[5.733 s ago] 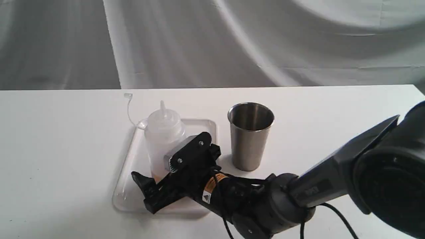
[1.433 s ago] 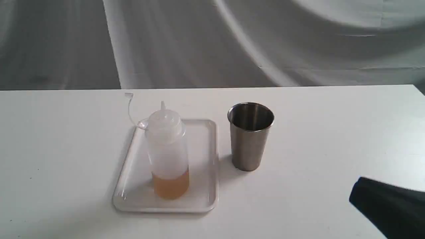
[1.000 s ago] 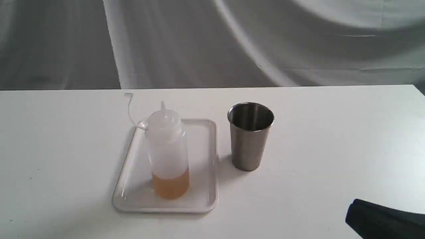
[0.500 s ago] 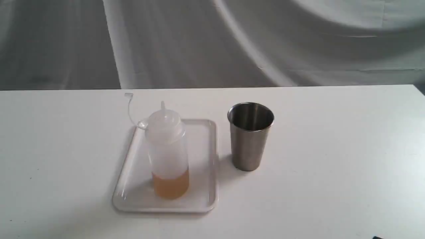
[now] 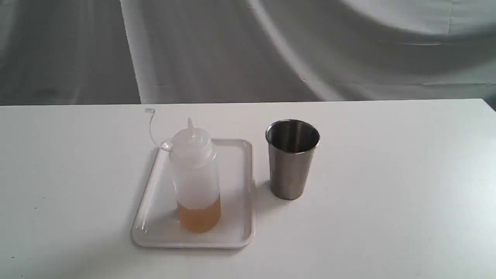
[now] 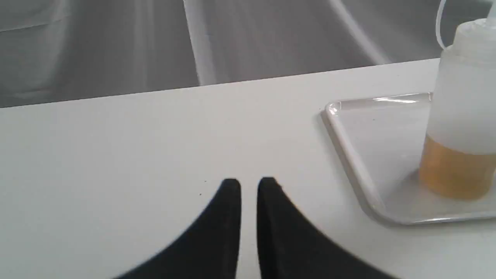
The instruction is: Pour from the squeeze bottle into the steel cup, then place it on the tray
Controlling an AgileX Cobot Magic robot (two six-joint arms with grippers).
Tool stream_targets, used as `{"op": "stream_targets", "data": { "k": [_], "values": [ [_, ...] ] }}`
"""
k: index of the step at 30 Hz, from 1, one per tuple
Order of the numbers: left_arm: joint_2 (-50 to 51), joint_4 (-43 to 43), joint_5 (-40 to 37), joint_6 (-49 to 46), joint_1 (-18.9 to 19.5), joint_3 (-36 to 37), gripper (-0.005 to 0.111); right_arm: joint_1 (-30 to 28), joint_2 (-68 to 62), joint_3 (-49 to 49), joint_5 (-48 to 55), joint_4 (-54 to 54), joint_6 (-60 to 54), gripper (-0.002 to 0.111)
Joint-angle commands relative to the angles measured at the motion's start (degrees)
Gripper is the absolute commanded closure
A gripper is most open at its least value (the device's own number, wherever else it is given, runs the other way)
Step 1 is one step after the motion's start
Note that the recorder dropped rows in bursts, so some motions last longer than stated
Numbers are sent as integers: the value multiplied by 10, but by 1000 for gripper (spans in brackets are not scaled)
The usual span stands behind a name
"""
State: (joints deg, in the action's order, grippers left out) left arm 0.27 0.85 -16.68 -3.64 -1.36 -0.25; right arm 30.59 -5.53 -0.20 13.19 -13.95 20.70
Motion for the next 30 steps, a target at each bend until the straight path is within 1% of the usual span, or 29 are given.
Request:
{"op": "stream_targets", "data": {
  "k": [1, 7, 13, 15, 20, 30],
  "values": [
    [-3, 2, 4, 1, -3, 3, 98, -22, 27, 2, 28, 16, -3, 108],
    [-3, 2, 4, 1, -3, 3, 98, -76, 46, 2, 29, 18, -3, 108],
    [-3, 2, 4, 1, -3, 3, 98, -130, 55, 2, 40, 78, -3, 108],
    [-3, 2, 4, 1, -3, 3, 98, -153, 55, 2, 56, 80, -3, 108],
    [-3, 2, 4, 1, -3, 3, 98, -207, 55, 2, 56, 82, -3, 108],
    [-3, 2, 4, 1, -3, 3, 98, -297, 55, 2, 57, 82, -3, 108]
  ]
}}
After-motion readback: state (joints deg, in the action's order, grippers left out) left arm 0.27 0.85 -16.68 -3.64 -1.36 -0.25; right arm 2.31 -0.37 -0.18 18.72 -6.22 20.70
